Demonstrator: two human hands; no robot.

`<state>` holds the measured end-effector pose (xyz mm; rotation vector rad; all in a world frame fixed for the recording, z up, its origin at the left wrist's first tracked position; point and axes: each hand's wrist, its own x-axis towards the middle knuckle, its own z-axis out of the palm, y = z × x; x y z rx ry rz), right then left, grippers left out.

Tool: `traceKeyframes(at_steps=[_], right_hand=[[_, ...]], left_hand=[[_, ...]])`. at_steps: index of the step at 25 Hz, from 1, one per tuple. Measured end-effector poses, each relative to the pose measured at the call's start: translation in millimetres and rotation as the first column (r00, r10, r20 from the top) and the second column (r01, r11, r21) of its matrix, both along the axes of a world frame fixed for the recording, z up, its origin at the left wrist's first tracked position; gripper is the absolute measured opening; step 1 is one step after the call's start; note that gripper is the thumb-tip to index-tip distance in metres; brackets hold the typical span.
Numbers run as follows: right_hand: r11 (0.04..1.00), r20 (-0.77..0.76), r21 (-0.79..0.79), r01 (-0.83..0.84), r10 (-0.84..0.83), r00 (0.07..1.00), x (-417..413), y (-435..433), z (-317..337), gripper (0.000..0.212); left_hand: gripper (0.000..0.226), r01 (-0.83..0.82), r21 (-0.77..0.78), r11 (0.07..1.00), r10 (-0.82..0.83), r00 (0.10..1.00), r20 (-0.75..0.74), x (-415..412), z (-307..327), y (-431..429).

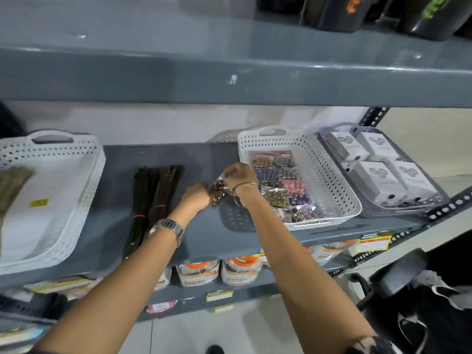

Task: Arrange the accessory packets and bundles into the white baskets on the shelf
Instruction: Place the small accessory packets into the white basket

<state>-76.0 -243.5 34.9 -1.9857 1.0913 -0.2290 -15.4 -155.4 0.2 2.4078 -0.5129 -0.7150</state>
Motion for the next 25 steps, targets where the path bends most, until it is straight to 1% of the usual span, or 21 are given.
traceKeyframes(at_steps=[2,3,4,5,6,7,8,9,10,11,12,13,14,16,17,19,20,22,23,25], right_hand=[[0.998,0.008,-0.033,0.058,-0.057,0.998,-19,-34,9,0.025],[0.993,0.004,-0.059,0.098,-0.098,0.995,-32,-55,13,0.025],[0.987,0.036,-0.026,0.162,-0.161,0.986,-47,-77,15,0.021],[0.974,0.075,0.037,0.223,-0.225,0.971,-62,-97,14,0.014],[0.952,0.085,0.108,0.288,-0.297,0.951,-77,-114,12,0.012],[0.930,0.046,0.153,0.335,-0.345,0.937,-91,-127,8,0.018],[0.920,0.001,0.166,0.355,-0.360,0.933,-102,-136,1,0.019],[0.927,-0.058,0.127,0.352,-0.348,0.936,-111,-143,-8,0.014],[0.939,-0.106,0.081,0.335,-0.326,0.939,-118,-148,-17,0.011],[0.954,-0.143,0.030,0.297,-0.290,0.946,-122,-152,-25,0.018],[0.967,-0.168,0.007,0.256,-0.252,0.953,-125,-154,-34,0.024],[0.975,-0.206,-0.035,0.218,-0.220,0.954,-126,-154,-40,0.026],[0.977,-0.233,-0.090,0.192,-0.208,0.950,-125,-151,-45,0.027],[0.971,-0.253,-0.163,0.173,-0.210,0.944,-121,-146,-49,0.025],[0.972,-0.260,-0.168,0.164,-0.204,0.944,-119,-143,-49,0.024],[0.976,-0.293,-0.159,0.145,-0.187,0.938,-117,-137,-43,0.024],[0.976,-0.341,-0.174,0.130,-0.183,0.922,-117,-135,-40,0.027],[0.951,-0.469,-0.301,0.066,-0.208,0.858,-115,-125,-30,0.033],[0.928,-0.488,-0.371,0.040,-0.231,0.842,-109,-116,-23,0.034],[0.884,-0.438,-0.467,-0.010,-0.221,0.871,-82,-93,-11,0.035]], left_hand=[[0.039,-0.077,-0.218,0.973,0.060,0.995,-0.083,-12,7,-25],[0.041,-0.062,-0.278,0.958,0.042,0.996,-0.078,-20,13,-42],[0.044,-0.002,-0.318,0.948,-0.016,0.998,-0.054,-30,20,-60],[0.049,0.092,-0.334,0.938,-0.105,0.994,-0.021,-42,27,-76],[0.053,0.199,-0.326,0.924,-0.207,0.978,0.012,-54,33,-91],[0.057,0.299,-0.291,0.909,-0.303,0.952,0.029,-66,34,-105],[0.059,0.380,-0.243,0.892,-0.385,0.923,0.029,-77,32,-115],[0.061,0.446,-0.192,0.874,-0.448,0.893,0.036,-86,30,-120],[0.061,0.512,-0.141,0.847,-0.506,0.859,0.082,-91,27,-121],[0.062,0.577,-0.076,0.813,-0.561,0.812,0.160,-93,21,-120],[0.064,0.634,0.020,0.773,-0.618,0.745,0.250,-93,13,-118],[0.066,0.665,0.134,0.735,-0.668,0.677,0.309,-92,6,-114],[0.065,0.658,0.242,0.713,-0.699,0.636,0.326,-91,0,-110],[0.058,0.604,0.415,0.680,-0.732,0.583,0.351,-91,-6,-105],[0.056,0.577,0.465,0.672,-0.739,0.563,0.369,-92,-6,-105],[0.055,0.552,0.490,0.675,-0.737,0.547,0.397,-95,-6,-103],[0.056,0.553,0.474,0.686,-0.727,0.551,0.410,-96,-4,-101],[0.060,0.563,0.379,0.734,-0.678,0.574,0.459,-95,-2,-98],[0.062,0.563,0.321,0.761,-0.641,0.578,0.506,-93,-1,-95],[0.062,0.539,0.186,0.821,-0.530,0.601,0.598,-81,4,-89]])
